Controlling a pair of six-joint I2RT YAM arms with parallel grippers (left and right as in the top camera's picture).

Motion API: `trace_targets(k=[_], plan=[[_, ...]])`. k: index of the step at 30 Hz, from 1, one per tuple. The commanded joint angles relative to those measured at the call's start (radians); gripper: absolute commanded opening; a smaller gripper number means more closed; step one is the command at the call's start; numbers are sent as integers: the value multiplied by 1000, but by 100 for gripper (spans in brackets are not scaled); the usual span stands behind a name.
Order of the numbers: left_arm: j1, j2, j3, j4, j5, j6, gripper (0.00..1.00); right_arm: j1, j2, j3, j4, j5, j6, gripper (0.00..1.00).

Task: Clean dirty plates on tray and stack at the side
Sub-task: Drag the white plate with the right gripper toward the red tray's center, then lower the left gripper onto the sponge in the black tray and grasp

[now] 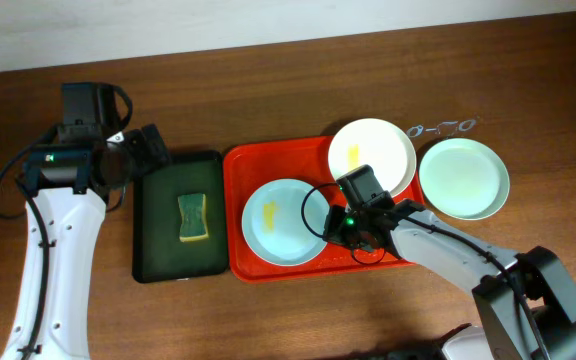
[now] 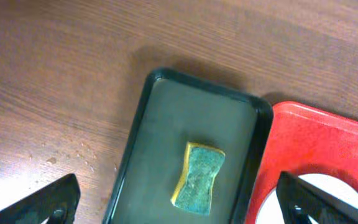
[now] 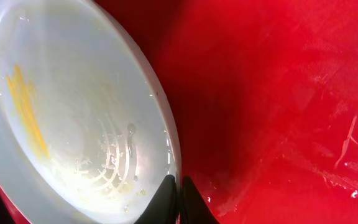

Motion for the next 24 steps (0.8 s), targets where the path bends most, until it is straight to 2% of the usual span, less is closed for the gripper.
trace_targets(k=[1, 4, 6, 11, 15, 18, 21, 24], plan=[[-10, 5, -38, -3, 22, -2, 89, 10, 5, -3, 0, 5, -9, 5], [-50, 5, -93, 2, 0, -1, 75, 10, 5, -3, -5, 25, -9, 5], [-70, 5, -127, 18, -12, 22, 72, 10, 5, -3, -8, 25, -9, 4], [-89, 35, -161, 33, -11, 44, 72, 10, 5, -3, -9, 25, -9, 5], [-90, 124, -149, 34, 74, 117, 73, 10, 5, -3, -8, 25, -9, 5], [-89, 208, -130, 3, 89, 128, 73, 10, 5, -3, -8, 26, -9, 5], [-90, 289, -130, 8, 118, 134, 69, 10, 5, -3, -8, 26, -9, 5], [-90, 353, -130, 26, 118, 135, 59, 10, 5, -3, -9, 26, -9, 6]])
